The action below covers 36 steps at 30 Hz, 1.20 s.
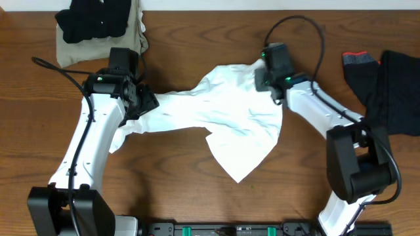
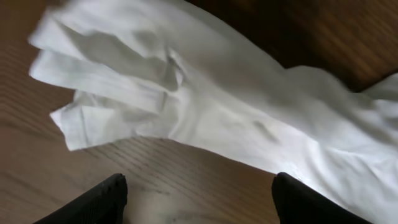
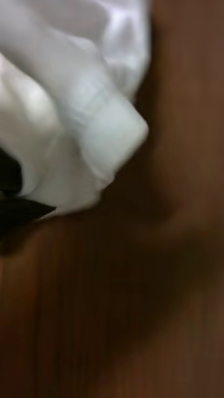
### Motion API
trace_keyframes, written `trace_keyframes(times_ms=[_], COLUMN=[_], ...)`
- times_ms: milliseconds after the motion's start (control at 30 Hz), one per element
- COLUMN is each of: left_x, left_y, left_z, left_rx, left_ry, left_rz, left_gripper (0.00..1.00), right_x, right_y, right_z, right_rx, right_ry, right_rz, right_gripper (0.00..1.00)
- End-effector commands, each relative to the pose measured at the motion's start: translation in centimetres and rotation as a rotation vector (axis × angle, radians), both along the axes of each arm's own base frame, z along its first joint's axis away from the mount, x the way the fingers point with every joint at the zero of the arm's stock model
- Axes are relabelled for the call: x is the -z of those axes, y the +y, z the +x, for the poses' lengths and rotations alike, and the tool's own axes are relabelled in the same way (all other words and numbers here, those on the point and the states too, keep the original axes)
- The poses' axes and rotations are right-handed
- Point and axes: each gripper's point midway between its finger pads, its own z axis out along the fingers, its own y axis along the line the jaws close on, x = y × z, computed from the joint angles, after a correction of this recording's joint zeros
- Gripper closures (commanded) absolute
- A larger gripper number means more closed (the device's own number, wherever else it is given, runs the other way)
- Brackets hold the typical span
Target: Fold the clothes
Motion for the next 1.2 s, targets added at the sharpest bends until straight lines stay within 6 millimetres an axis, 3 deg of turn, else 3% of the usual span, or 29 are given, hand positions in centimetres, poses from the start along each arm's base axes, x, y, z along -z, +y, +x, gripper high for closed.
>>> trace_keyframes(times_ms=[0, 167, 233, 300, 333, 367, 600, 733, 833, 933, 967, 1067, 1100, 1167], left_x=[0.5, 0.7, 0.9, 1.2, 1.3, 1.5, 1.5, 0.9, 1.2, 1.7, 1.8, 2.3, 2.4, 2.9], left_y=[0.8, 0.8, 0.8, 0.7, 0.7, 0.7, 0.7, 0.2, -1.4, -2.4, -2.7, -3.1, -3.2, -3.6], left_z=[0.1, 0.7, 0.9, 1.0, 1.1, 1.2, 1.3, 0.2, -1.1, -1.8, -1.8, -1.7, -1.8, -1.9], left_rx=[0.003, 0.002, 0.002, 0.002, 0.002, 0.003, 0.045, 0.066, 0.119, 0.132, 0.135, 0.144, 0.147, 0.158], left_ry=[0.007, -0.008, -0.007, -0.002, 0.000, 0.002, 0.002, 0.019, 0.075, 0.113, 0.117, 0.129, 0.135, 0.154], left_rz=[0.044, 0.046, 0.046, 0.046, 0.046, 0.046, 0.057, 0.028, -0.058, -0.118, -0.130, -0.136, -0.137, -0.136], left_gripper=[0.23, 0.23, 0.23, 0.23, 0.23, 0.23, 0.23, 0.23, 0.24, 0.41, 0.46, 0.54, 0.56, 0.64], right_x=[-2.8, -6.1, -7.3, -7.8, -7.9, -8.0, -9.1, -11.0, -11.2, -9.7, -9.0, -6.6, -5.8, -4.1], right_y=[-3.5, -6.9, -8.3, -9.2, -9.5, -9.7, -10.2, -8.5, -7.2, -6.3, -6.0, -4.2, -3.5, -1.7], right_z=[2.9, 5.2, 5.8, 5.9, 5.9, 5.8, 3.1, 0.9, -2.4, -6.0, -6.9, -9.1, -9.6, -10.8], right_rx=[0.099, 0.174, 0.202, 0.218, 0.224, 0.228, 0.265, 0.226, 0.180, 0.159, 0.151, 0.084, 0.060, 0.010], right_ry=[-0.085, -0.153, -0.170, -0.168, -0.160, -0.149, 0.000, 0.097, 0.224, 0.389, 0.431, 0.534, 0.555, 0.601], right_rz=[-0.030, -0.015, -0.013, -0.015, -0.017, -0.020, -0.011, 0.074, 0.127, 0.156, 0.167, 0.211, 0.227, 0.272], right_gripper=[0.98, 0.96, 0.88, 0.52, 0.22, 0.01, 0.01, 0.01, 0.01, 0.01, 0.05, 0.42, 0.48, 0.70])
